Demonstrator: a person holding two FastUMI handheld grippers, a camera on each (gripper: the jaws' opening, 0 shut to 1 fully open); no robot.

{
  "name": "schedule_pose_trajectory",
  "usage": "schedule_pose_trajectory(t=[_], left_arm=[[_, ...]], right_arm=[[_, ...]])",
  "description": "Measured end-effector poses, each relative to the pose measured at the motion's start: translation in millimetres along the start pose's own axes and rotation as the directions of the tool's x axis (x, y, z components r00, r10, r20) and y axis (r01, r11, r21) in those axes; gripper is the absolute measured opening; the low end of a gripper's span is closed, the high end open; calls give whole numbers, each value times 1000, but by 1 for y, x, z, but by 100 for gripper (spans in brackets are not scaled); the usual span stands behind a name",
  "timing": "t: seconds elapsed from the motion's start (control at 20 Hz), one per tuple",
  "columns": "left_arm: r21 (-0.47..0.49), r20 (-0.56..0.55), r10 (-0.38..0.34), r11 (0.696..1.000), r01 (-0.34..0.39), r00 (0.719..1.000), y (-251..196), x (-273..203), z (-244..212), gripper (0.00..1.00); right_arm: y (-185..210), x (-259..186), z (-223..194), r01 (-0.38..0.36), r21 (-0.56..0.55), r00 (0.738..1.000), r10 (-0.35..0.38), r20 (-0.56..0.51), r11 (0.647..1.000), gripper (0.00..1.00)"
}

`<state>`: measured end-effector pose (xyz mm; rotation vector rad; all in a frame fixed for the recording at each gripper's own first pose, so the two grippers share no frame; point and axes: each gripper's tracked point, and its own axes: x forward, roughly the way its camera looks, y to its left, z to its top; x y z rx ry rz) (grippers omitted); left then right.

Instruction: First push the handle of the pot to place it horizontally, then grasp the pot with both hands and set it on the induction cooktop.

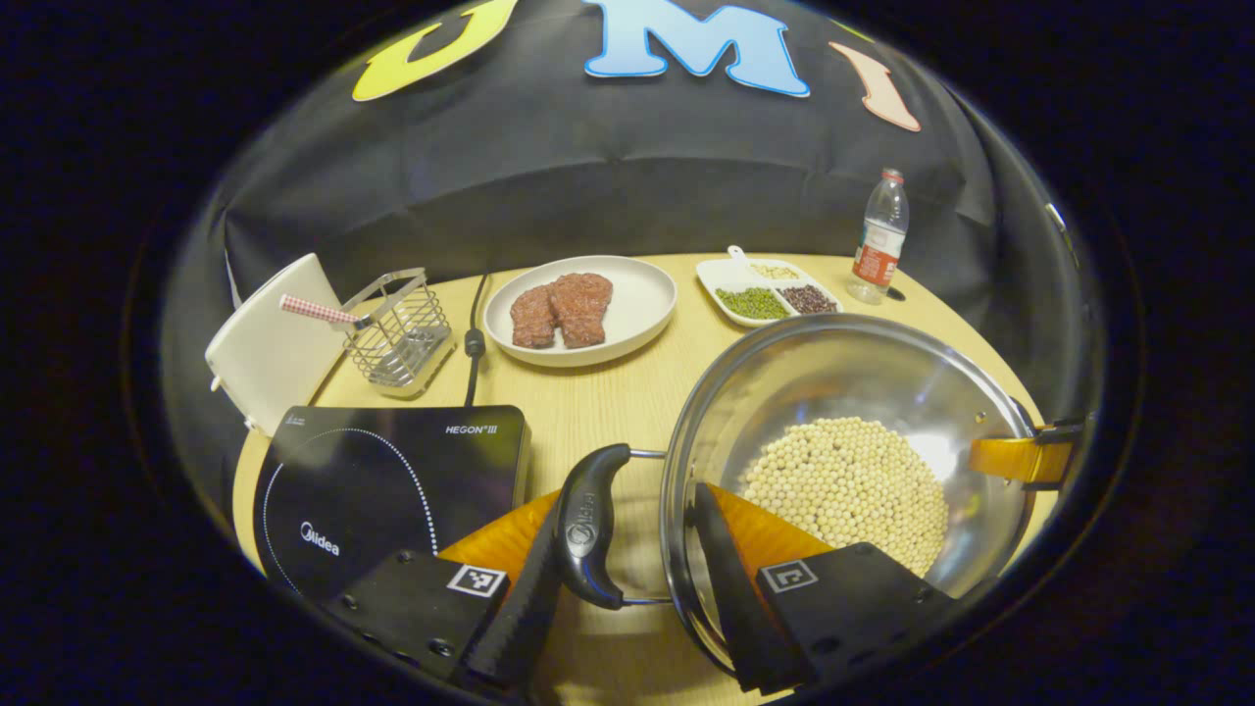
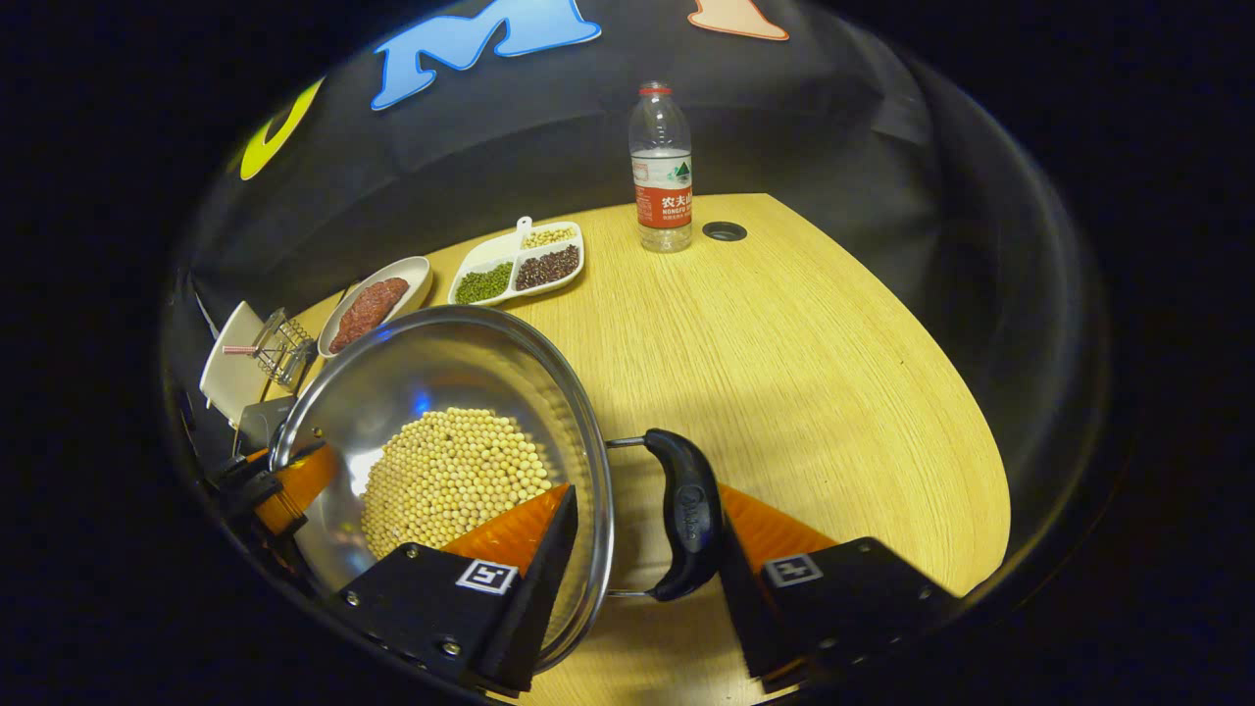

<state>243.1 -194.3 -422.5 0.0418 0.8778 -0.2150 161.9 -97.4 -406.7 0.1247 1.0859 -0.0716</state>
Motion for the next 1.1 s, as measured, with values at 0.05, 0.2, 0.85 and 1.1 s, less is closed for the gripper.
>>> schedule_pose_trajectory(t=[0.05,0.2,0.85,1.1], left_arm=[[1,-4,-2,1000,2,1000,0,1,0,80],[-31,10,-24,999,24,1000,0,-2,2,77],[-51,51,-16,999,19,999,1,-10,7,68],[-75,75,21,997,-15,997,5,-19,10,65]], right_arm=[[0,3,-4,-9,14,1000,9,-8,1000,68],[3,4,-3,-28,39,999,28,-18,999,63],[-2,-25,2,-40,-2,999,40,28,999,53],[-2,-46,7,-75,-20,995,76,58,997,53]])
